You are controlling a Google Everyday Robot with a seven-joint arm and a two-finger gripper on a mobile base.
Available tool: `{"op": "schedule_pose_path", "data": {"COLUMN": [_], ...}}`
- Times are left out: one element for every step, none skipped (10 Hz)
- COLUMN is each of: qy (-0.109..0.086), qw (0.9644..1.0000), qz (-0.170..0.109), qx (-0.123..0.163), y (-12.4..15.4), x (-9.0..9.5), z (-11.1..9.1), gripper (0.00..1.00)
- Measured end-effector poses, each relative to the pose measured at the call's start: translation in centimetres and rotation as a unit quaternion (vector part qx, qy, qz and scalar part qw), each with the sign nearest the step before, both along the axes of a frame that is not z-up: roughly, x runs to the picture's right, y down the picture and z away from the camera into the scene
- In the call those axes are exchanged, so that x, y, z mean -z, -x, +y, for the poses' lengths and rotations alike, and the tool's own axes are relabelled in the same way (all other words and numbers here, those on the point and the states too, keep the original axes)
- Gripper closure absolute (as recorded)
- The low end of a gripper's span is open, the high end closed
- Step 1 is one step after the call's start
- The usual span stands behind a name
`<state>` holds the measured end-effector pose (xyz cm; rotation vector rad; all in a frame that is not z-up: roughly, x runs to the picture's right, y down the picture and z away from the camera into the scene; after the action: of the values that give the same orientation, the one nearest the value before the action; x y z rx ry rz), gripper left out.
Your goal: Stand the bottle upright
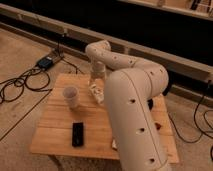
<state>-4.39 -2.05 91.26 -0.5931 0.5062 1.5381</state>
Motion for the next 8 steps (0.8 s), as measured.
{"op": "schedule_pose_path", "data": {"qy": [0.002, 0.005, 0.009, 0.016, 0.025, 0.031, 0.036, 0.039], "qw": [0.9998, 0.9994, 0.9987, 0.9971, 0.9936, 0.9901, 0.9862, 0.983], "qz": [0.013, 0.024, 0.034, 0.049, 0.072, 0.09, 0.107, 0.119], "qx": [-0.013, -0.024, -0.036, -0.055, -0.083, -0.102, -0.121, -0.134], "y": [0.1, 0.2, 0.2, 0.3, 0.1, 0.0, -0.1, -0.3], "x": [0.2, 0.4, 0.5, 0.7, 0.9, 1.0, 1.0, 1.0], "z": [0.0, 0.1, 0.2, 0.4, 0.7, 0.8, 1.0, 1.0], "gripper": [0.35, 0.35, 0.35, 0.35, 0.35, 0.35, 0.35, 0.35]}}
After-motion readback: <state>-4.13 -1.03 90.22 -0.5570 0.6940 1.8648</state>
